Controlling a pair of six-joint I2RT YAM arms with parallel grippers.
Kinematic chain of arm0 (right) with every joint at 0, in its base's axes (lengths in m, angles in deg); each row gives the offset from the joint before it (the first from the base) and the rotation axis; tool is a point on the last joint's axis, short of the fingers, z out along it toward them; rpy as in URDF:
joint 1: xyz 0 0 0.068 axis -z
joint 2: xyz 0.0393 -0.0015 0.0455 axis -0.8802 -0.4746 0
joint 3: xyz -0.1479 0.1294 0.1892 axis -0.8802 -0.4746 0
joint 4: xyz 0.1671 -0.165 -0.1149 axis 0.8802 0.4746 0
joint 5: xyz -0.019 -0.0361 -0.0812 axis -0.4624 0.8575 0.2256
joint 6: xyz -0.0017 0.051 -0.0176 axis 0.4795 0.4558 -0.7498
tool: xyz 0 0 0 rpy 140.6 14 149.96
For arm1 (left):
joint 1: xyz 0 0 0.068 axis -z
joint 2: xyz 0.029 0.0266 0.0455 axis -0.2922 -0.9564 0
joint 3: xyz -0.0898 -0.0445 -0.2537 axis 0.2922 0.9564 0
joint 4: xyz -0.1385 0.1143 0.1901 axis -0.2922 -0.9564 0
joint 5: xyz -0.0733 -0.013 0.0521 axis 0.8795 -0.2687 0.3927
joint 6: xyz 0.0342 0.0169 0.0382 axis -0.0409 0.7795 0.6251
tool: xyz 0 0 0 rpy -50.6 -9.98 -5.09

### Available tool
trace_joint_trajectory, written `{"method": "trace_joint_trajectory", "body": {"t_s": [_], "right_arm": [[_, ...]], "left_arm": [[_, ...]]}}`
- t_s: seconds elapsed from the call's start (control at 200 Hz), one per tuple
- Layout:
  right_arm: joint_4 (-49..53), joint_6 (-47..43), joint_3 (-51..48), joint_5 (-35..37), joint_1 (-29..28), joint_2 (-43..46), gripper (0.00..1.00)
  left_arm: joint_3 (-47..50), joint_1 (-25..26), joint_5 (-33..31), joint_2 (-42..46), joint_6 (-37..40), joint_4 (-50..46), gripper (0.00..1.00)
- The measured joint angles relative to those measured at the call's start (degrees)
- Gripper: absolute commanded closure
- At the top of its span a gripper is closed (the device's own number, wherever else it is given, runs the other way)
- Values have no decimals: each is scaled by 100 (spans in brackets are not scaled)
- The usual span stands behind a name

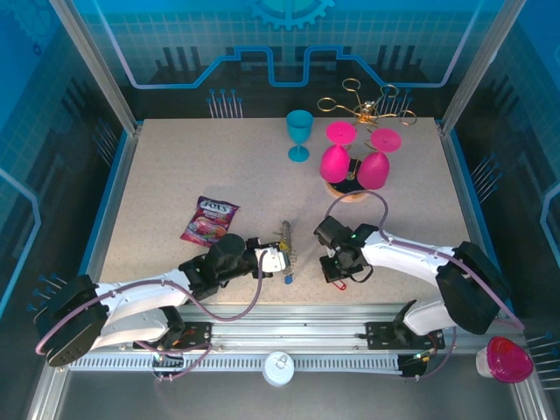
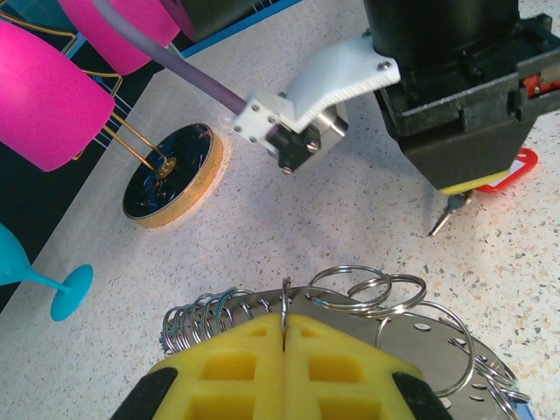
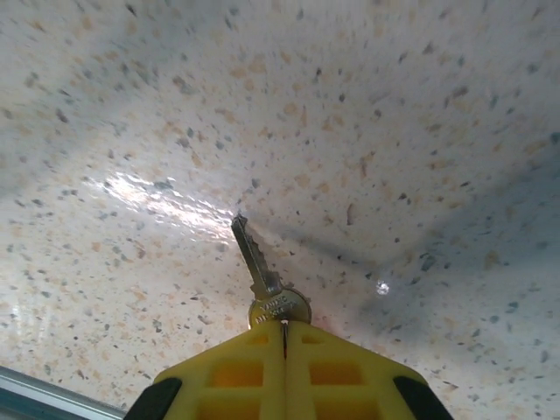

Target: Put the keys on the keyring

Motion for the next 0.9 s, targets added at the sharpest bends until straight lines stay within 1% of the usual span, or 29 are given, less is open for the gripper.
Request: {"method": "trace_joint_trajectory", "body": {"t_s": [0.15, 0.28, 0.36, 0.4, 0.445, 0.62, 0.72, 0.901], "right_arm": [[-63, -269, 326, 39, 179, -44, 100], [-315, -431, 520, 31, 264, -387, 100], [-498, -485, 533, 11, 295, -636, 93], [-570, -498, 533, 2, 313, -734, 88], [-662, -549, 535, -4, 330, -833, 86], [-942, -608, 538, -7, 409, -890, 72], [-1058, -616, 481, -7, 433, -774, 69], [-1113, -535, 87, -79, 435, -289, 68]], "left_arm": [[-2, 0, 0, 0, 0, 0, 100], [-2, 0, 0, 0, -2, 0, 100], [-2, -4, 0, 0, -4, 0, 100], [-2, -4, -2, 0, -9, 0, 100], [-2, -4, 0, 0, -22, 0, 100], [-2, -9, 0, 0, -48, 0, 100], [-2, -15, 0, 0, -55, 0, 100], [-2, -20, 0, 0, -107, 2, 100]]}}
